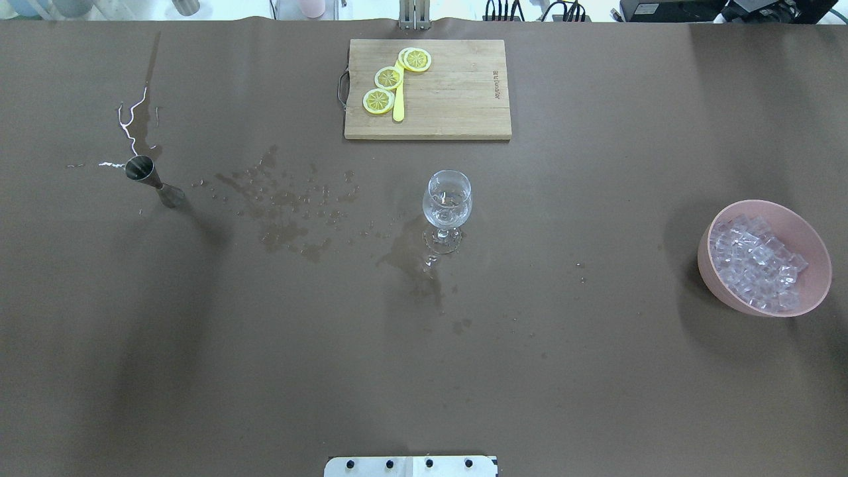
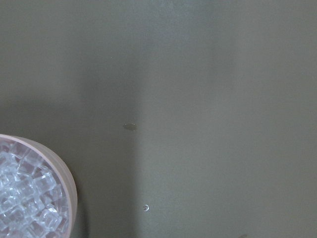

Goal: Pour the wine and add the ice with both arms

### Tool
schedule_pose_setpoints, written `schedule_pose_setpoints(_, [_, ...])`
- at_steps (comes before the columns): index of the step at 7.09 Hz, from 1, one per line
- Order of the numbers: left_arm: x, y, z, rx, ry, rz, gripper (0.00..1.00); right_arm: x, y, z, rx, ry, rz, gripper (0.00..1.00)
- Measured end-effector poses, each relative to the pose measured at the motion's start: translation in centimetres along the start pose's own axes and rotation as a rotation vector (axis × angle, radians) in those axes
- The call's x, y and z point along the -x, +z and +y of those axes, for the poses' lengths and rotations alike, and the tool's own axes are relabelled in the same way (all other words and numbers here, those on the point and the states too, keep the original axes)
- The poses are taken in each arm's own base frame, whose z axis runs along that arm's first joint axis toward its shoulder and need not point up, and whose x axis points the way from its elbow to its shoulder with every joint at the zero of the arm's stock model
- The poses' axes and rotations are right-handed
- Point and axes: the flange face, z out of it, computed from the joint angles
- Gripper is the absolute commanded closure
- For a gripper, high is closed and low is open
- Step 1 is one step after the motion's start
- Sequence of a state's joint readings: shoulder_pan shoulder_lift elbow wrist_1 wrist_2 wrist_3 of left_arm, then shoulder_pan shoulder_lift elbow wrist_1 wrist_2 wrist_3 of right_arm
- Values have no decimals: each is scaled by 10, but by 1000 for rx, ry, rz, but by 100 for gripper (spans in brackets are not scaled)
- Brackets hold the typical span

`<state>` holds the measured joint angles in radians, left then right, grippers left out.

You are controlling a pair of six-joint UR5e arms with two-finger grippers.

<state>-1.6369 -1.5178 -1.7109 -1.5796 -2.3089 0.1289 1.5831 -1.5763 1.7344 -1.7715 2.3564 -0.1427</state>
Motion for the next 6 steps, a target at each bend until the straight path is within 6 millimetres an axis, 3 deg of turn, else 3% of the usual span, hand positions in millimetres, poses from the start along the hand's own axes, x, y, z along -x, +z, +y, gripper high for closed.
schedule_pose_setpoints(6, [-7, -4, -6, -13, 18, 2, 1, 0, 0, 0, 0, 0, -1, 0])
